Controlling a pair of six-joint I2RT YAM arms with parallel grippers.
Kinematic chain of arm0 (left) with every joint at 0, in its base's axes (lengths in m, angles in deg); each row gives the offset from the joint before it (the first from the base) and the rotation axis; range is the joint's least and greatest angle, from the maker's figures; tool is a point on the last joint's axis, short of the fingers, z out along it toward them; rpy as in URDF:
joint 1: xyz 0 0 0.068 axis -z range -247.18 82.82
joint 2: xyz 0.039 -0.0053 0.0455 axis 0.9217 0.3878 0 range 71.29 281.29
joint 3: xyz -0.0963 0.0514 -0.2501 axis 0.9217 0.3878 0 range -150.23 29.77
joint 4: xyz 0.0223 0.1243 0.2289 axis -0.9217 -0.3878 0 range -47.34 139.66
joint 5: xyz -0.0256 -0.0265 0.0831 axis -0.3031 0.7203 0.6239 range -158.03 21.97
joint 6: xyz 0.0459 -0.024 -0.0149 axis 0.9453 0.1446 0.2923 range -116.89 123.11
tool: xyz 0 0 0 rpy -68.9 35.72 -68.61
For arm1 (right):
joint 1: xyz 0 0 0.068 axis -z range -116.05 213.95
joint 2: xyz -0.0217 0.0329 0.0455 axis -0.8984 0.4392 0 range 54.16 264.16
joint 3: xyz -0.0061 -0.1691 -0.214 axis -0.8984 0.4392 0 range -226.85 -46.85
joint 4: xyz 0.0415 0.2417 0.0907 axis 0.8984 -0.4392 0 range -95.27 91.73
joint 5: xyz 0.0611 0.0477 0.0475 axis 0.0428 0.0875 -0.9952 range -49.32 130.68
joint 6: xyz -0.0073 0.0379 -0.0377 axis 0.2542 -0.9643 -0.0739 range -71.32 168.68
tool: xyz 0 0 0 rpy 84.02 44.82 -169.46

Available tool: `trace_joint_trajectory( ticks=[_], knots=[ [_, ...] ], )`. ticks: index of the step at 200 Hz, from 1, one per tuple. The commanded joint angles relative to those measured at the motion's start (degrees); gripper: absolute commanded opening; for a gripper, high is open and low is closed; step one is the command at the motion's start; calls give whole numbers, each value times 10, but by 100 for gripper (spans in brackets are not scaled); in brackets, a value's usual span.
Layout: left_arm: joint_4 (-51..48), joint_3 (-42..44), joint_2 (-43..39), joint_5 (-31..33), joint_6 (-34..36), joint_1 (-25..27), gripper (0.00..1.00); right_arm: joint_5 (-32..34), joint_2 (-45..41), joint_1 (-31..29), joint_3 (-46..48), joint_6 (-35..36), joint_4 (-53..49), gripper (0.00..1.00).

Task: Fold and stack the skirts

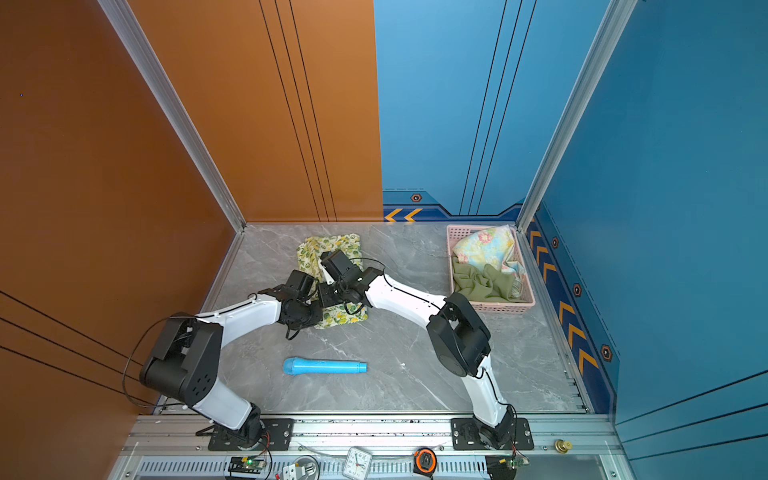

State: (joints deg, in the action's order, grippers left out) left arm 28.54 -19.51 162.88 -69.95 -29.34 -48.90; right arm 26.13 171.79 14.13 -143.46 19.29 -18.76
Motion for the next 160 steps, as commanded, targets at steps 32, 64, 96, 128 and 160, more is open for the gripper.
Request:
trace_joint_trajectory(
  ticks=[32, 64, 96, 128, 160],
  knots=[
    [7, -7, -5, 3, -1, 10, 0, 19, -78, 121, 101, -50, 19, 87],
    [13, -32, 12, 2, 2, 41, 0, 64, -120, 198, 146, -65, 11, 88],
    [28, -83, 53, -18, 4, 94, 13, 102, -162, 256, 176, -66, -6, 88],
    [31, -183, 129, -95, 39, 169, 52, 112, -197, 289, 194, -50, -14, 89],
    [11, -221, 142, -131, 73, 206, 68, 120, -197, 287, 186, -30, -36, 89]
  ],
)
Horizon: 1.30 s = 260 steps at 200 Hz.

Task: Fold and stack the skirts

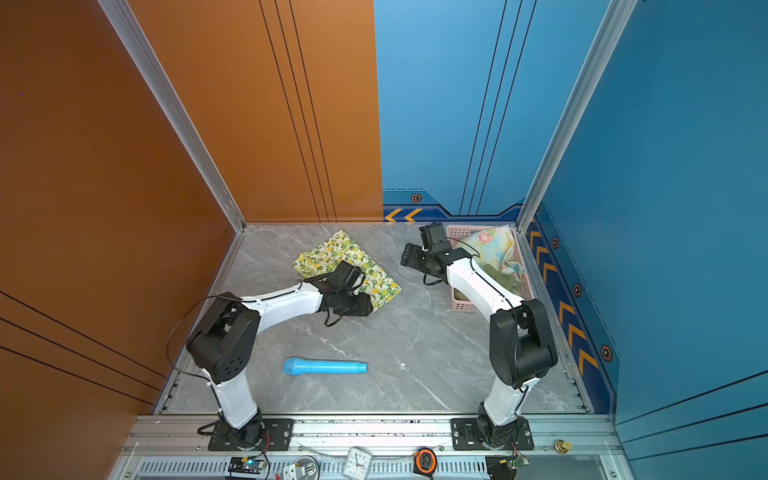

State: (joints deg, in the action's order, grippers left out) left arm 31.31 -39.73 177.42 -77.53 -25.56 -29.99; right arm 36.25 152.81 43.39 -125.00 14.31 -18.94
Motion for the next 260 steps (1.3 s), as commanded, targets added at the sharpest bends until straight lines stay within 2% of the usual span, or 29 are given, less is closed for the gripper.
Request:
trace_joint_trajectory(
  ticks=[1, 32, 75, 118, 171, 182, 202, 218, 235, 260],
  knots=[
    [-17, -18, -5, -57, 35, 16, 68, 19, -7, -6, 1, 21, -36, 89],
    [-20, 35, -64, -54, 36, -21, 85, 46, 5, -31, -5, 34, -56, 89],
    [-40, 90, -151, -17, 6, -117, 83, 63, 41, -80, -1, 14, -61, 86],
    [-81, 78, -168, 39, -2, -194, 80, 68, 93, -133, -18, -14, -64, 82],
    [-91, 49, -156, 48, 1, -236, 79, 66, 150, -161, -22, -48, -69, 70],
    [-93, 43, -153, 47, 3, -241, 79, 69, 162, -164, -29, -48, -68, 64],
    [-95, 39, -153, 44, 6, -250, 79, 69, 182, -164, -46, -42, -68, 46],
    [-101, 33, -152, 44, 10, -259, 79, 70, 193, -158, -57, -29, -74, 21],
    [-115, 21, -151, 44, 19, -267, 79, 82, 198, -144, -67, -4, -90, 1],
    [-129, 5, -150, 44, 28, -280, 79, 104, 193, -110, -68, 30, -92, 0]
  ],
)
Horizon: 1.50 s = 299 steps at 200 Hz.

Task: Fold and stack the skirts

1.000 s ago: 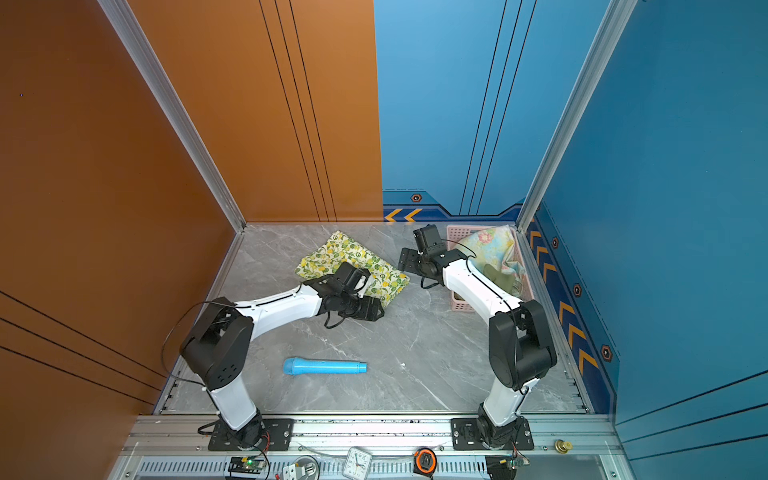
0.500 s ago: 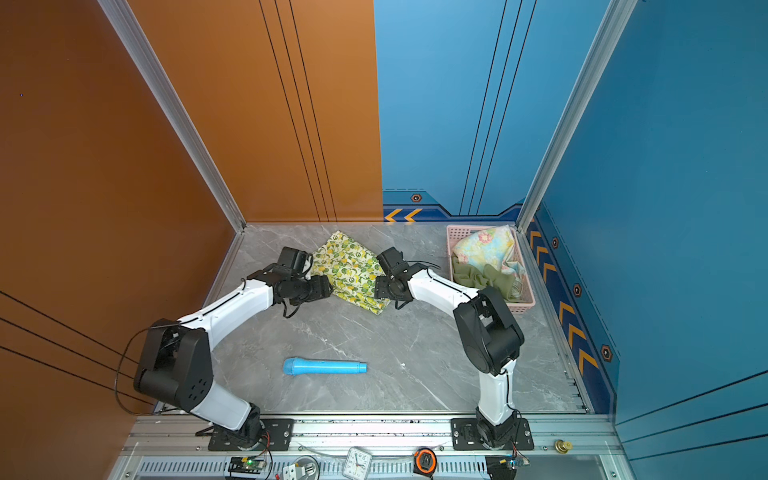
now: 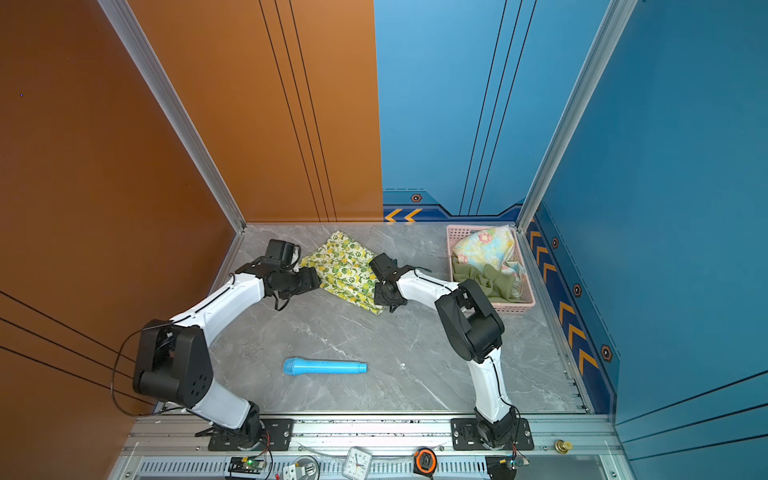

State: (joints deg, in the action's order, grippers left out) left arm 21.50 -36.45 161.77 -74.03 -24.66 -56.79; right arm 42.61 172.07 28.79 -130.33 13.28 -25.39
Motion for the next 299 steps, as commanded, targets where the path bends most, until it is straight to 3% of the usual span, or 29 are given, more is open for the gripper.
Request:
trace_joint_trajectory(
  ticks=[1, 38, 47, 59, 69, 89, 135, 182, 240, 257, 299],
  knots=[
    [-30, -28, 7, 9, 19, -12, 79, 41, 0, 37, -15, 42, -27, 0],
    [-41, -47, 28, 13, 25, -15, 79, 72, -8, 81, -37, 87, -27, 1],
    [-41, -52, 35, 15, 24, -15, 79, 67, -15, 86, -43, 94, -27, 13],
    [-41, -58, 49, 17, 23, -15, 79, 61, -29, 83, -43, 99, -26, 42],
    [-42, -68, 63, 20, 23, -16, 79, 55, -39, 74, -41, 102, -23, 56],
    [-42, -96, 99, 21, 19, -19, 78, 63, -53, 48, -33, 101, -23, 68],
    [-41, -192, 207, 15, 48, -37, 80, 36, -87, 9, 35, 51, 13, 71],
    [-31, -257, 290, -15, 82, -63, 78, 34, -119, -11, 69, 45, 21, 72],
    [18, -255, 333, -70, 61, -88, 73, 40, -138, -11, 78, 45, 25, 72],
    [28, -253, 340, -89, 56, -92, 67, 40, -138, -11, 80, 43, 27, 72],
    [29, -239, 337, -91, 55, -89, 34, 44, -142, -7, 83, 44, 28, 72]
  ],
)
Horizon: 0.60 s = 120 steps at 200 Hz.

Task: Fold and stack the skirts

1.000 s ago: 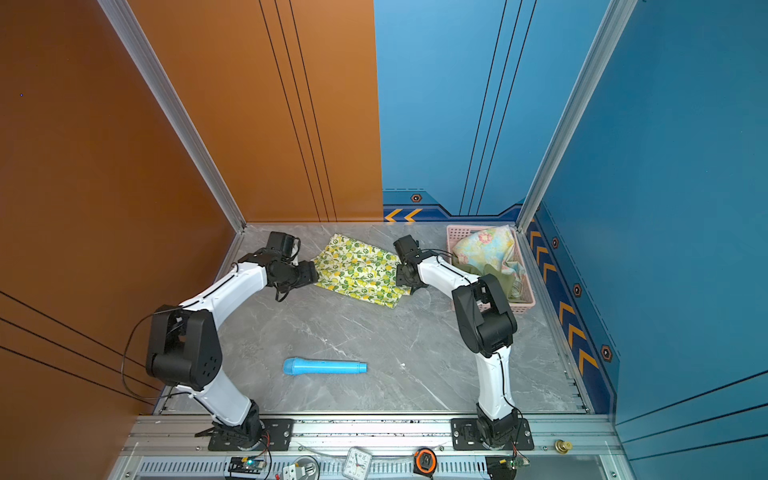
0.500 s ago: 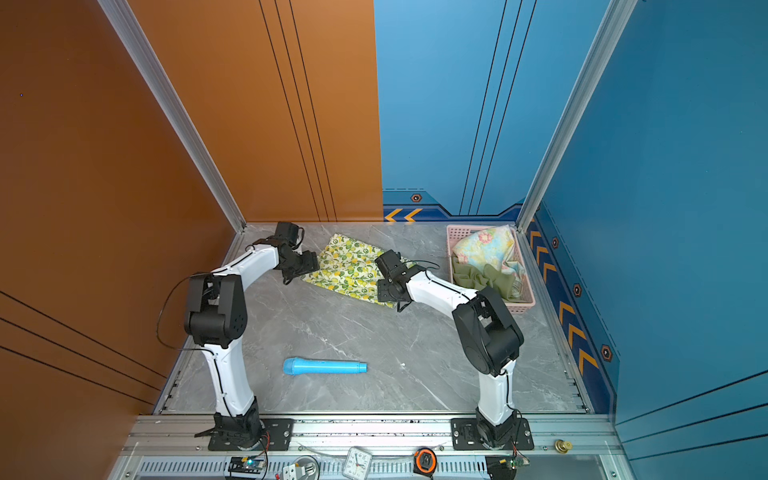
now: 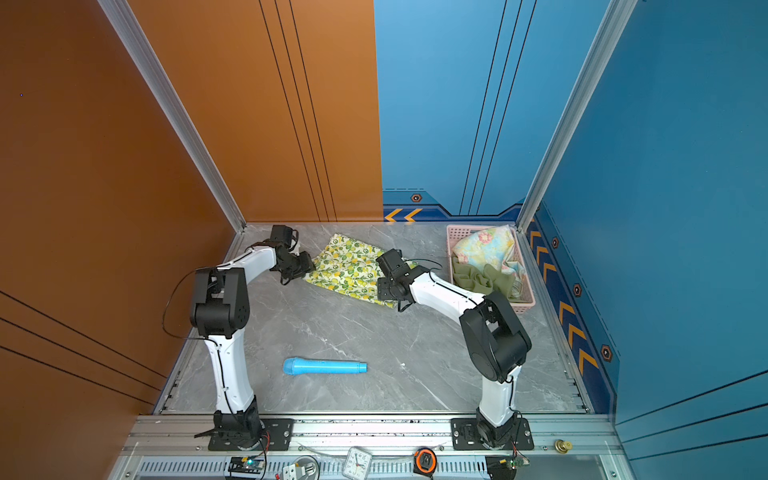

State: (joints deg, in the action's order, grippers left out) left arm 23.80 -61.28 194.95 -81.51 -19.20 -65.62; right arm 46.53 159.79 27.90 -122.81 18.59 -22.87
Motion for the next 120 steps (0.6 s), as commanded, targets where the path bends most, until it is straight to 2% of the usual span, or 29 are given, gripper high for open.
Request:
trace_joint_trajectory(
  ticks=[1, 16, 43, 74, 109, 120],
  knots=[
    [6, 10, 4, -16, 0, -1, 33, 5, -19, 2, 8, -9, 3, 72],
    [5, 31, -8, -2, -6, -1, 24, 6, -22, 7, 9, -7, 3, 72],
    [-7, 84, -43, 30, -30, 7, 13, 2, -22, 20, 8, 0, 3, 72],
    [-15, 164, -97, 67, -60, 35, 5, -3, -17, 39, 2, 5, 2, 72],
    [-14, 268, -174, 88, -104, 84, 1, -7, -16, 58, -4, 9, 3, 72],
    [-11, 295, -202, 93, -113, 97, 9, -7, -14, 62, -5, 8, 3, 72]
  ],
)
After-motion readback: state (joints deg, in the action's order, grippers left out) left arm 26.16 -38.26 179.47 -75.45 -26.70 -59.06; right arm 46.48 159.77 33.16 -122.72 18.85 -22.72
